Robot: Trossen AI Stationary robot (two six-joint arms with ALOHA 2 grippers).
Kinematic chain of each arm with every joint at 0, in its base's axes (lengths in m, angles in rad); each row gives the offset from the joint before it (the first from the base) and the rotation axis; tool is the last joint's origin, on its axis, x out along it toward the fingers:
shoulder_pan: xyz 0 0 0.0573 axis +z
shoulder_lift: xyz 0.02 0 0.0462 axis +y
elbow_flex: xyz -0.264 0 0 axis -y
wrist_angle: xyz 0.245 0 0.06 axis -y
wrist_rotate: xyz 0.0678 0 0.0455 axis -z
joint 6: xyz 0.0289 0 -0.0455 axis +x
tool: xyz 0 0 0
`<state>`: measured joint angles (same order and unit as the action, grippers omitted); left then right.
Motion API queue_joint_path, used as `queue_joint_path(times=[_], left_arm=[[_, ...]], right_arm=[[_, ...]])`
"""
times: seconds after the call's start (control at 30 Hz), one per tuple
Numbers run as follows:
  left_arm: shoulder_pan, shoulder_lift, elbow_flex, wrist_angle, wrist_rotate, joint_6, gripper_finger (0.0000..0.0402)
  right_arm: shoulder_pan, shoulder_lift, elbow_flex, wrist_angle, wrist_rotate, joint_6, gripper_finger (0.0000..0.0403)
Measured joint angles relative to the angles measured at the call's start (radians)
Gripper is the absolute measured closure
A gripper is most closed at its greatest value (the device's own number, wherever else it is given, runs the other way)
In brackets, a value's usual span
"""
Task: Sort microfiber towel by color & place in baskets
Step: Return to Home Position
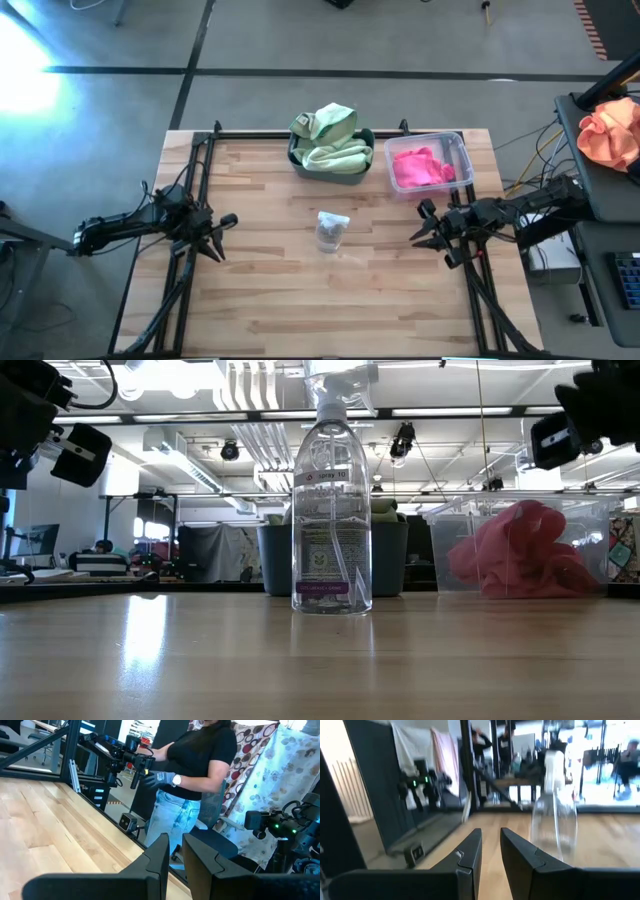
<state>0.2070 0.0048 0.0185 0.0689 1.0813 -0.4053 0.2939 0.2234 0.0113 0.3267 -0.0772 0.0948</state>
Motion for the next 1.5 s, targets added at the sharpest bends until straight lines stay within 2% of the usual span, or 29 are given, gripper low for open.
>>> queue_joint_path(times=[0.27,0.57,0.73,1.5], left_arm=[[0.000,0.000,0.000,0.000,0.000,0.000,0.0364],[0.000,0.000,0.001,0.000,0.000,0.000,0.0364],[0.000,0.000,0.001,-0.001,0.000,0.000,0.0364],[0.000,0.000,0.001,-0.002,0.000,0.000,0.0364]], right_arm=[[0.000,-0.127,0.000,-0.297,0.001,0.001,0.0339],[0.000,-0.222,0.000,-0.307,0.031,-0.002,0.0339],[0.000,-0.221,0.000,-0.315,0.068,-0.001,0.0339],[0.000,-0.214,0.000,-0.304,0.079,0.017,0.0339]])
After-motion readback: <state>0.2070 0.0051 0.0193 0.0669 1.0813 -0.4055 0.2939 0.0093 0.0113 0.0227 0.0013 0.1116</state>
